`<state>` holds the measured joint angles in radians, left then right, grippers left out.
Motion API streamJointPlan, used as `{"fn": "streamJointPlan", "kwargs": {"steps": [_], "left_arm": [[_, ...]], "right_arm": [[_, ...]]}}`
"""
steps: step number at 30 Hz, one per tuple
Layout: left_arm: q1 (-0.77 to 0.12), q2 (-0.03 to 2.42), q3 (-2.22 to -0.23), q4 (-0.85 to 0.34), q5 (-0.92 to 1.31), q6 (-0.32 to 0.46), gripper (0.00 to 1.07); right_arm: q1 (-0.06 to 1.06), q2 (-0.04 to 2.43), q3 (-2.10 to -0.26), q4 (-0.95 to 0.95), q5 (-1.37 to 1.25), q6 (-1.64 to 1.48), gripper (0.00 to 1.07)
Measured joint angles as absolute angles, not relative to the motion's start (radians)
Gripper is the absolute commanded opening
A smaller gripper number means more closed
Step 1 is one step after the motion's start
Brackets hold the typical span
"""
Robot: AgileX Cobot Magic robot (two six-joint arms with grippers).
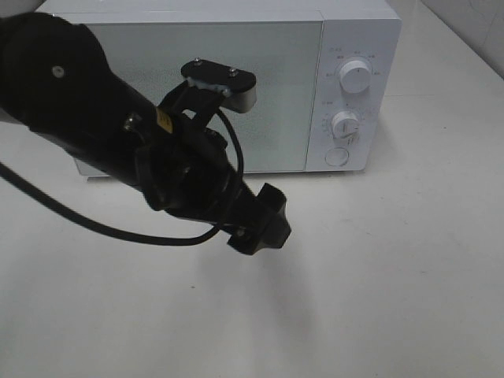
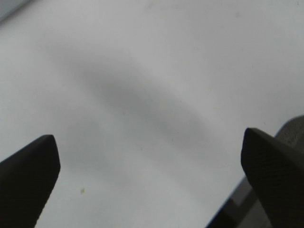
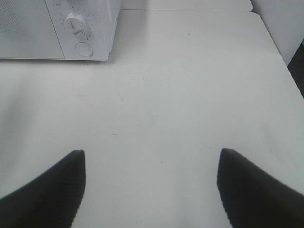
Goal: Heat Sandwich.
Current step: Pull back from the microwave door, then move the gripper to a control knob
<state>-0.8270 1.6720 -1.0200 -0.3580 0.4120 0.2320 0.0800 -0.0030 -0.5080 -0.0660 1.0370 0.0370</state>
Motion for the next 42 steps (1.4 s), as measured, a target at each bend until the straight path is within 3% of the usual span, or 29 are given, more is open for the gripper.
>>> {"fn": "streamJointPlan", "kwargs": {"steps": [6, 10, 11, 15, 17, 20, 21, 26, 36, 42], "left_arm": [[-0.722, 1.589, -1.020, -0.347, 0.678, 0.217, 1.00], [-0.655, 1.548, -1.020, -0.345, 0.735, 0.216, 1.00], [-0.602, 1.511, -1.020, -0.341, 0.768, 0.215, 1.00], [-0.524, 1.462, -1.020, -0.332, 0.811, 0.209, 1.00], [-0.427, 1.415, -1.013, -0.317, 0.846, 0.208, 1.00], [-0.368, 1.381, -0.998, -0.307, 0.868, 0.208, 1.00], [-0.307, 1.342, -0.971, -0.303, 0.879, 0.208, 1.00], [-0.187, 1.232, -0.880, -0.301, 0.887, 0.208, 1.00], [-0.013, 0.984, -0.722, -0.279, 0.939, 0.208, 1.00], [0.017, 0.847, -0.655, -0.242, 0.979, 0.208, 1.00]], "right_arm": [[0.080, -0.003, -0.508, -0.066, 1.037, 0.037, 0.74], [0.080, -0.003, -0.508, -0.066, 1.037, 0.037, 0.74], [0.080, -0.003, -0.508, -0.066, 1.037, 0.037, 0.74], [0.080, -0.003, -0.508, -0.066, 1.037, 0.037, 0.74], [0.080, -0.003, -0.508, -0.066, 1.037, 0.037, 0.74], [0.080, -0.003, -0.508, -0.066, 1.037, 0.037, 0.74], [0.080, -0.003, -0.508, -0.066, 1.037, 0.037, 0.74], [0.080, -0.003, -0.508, -0.066, 1.037, 0.037, 0.74], [0.080, -0.003, -0.508, -0.066, 1.037, 0.037, 0.74], [0.080, -0.003, -0.508, -0.066, 1.037, 0.037, 0.74]]}}
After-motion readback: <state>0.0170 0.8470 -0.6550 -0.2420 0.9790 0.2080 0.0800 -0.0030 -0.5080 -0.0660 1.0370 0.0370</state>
